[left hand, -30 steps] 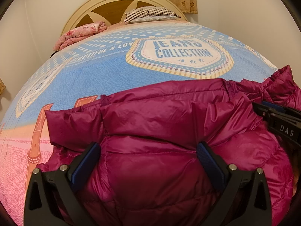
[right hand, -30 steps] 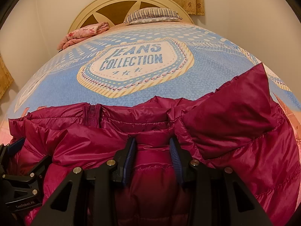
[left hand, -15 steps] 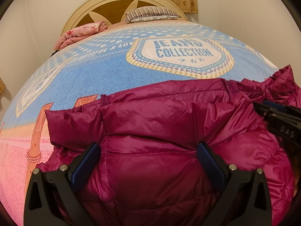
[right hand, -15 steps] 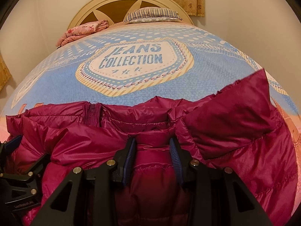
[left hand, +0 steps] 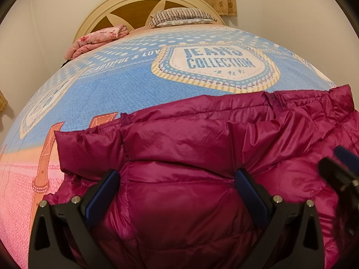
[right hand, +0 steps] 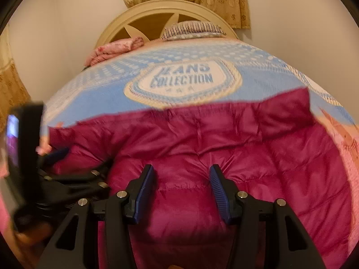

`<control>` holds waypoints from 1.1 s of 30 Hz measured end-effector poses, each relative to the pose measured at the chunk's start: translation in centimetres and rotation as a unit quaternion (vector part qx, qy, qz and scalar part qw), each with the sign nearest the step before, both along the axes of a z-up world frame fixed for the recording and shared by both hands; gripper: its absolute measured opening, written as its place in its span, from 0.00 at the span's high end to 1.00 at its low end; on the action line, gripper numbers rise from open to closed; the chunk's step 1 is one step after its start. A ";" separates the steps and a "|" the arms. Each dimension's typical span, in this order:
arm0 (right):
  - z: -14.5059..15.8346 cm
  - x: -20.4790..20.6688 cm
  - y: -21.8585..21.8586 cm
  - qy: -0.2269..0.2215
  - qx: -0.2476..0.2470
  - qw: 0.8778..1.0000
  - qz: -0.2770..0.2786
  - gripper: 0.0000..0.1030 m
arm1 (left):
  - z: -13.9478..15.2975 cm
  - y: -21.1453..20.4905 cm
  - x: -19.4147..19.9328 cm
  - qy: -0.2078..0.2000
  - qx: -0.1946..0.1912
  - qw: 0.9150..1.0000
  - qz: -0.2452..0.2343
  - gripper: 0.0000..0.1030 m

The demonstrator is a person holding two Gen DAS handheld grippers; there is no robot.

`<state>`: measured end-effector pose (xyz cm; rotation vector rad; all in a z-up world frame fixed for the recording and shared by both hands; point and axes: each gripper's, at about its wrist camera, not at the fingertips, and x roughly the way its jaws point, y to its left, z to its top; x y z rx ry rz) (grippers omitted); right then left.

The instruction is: Fold large clothes

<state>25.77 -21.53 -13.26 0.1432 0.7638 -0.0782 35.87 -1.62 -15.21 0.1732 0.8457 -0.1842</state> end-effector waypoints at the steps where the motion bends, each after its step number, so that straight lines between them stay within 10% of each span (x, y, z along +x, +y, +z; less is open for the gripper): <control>1: -0.2 0.1 -0.2 -0.001 0.003 1.000 0.000 0.49 | 0.0 0.0 0.0 0.000 0.000 1.000 0.000 0.00; 11: -1.7 0.8 0.2 0.017 -0.007 1.000 0.004 0.48 | 0.7 0.9 -0.2 0.013 -0.016 1.000 0.002 0.00; 20: -2.1 1.3 0.4 0.026 -0.016 0.999 0.009 0.47 | 7.6 11.2 -8.5 -0.051 -0.070 0.996 0.005 0.00; 33: 3.2 -6.3 2.8 -0.022 -0.015 0.997 0.068 0.46 | 1.3 16.5 -13.5 0.027 -0.213 0.977 0.005 0.10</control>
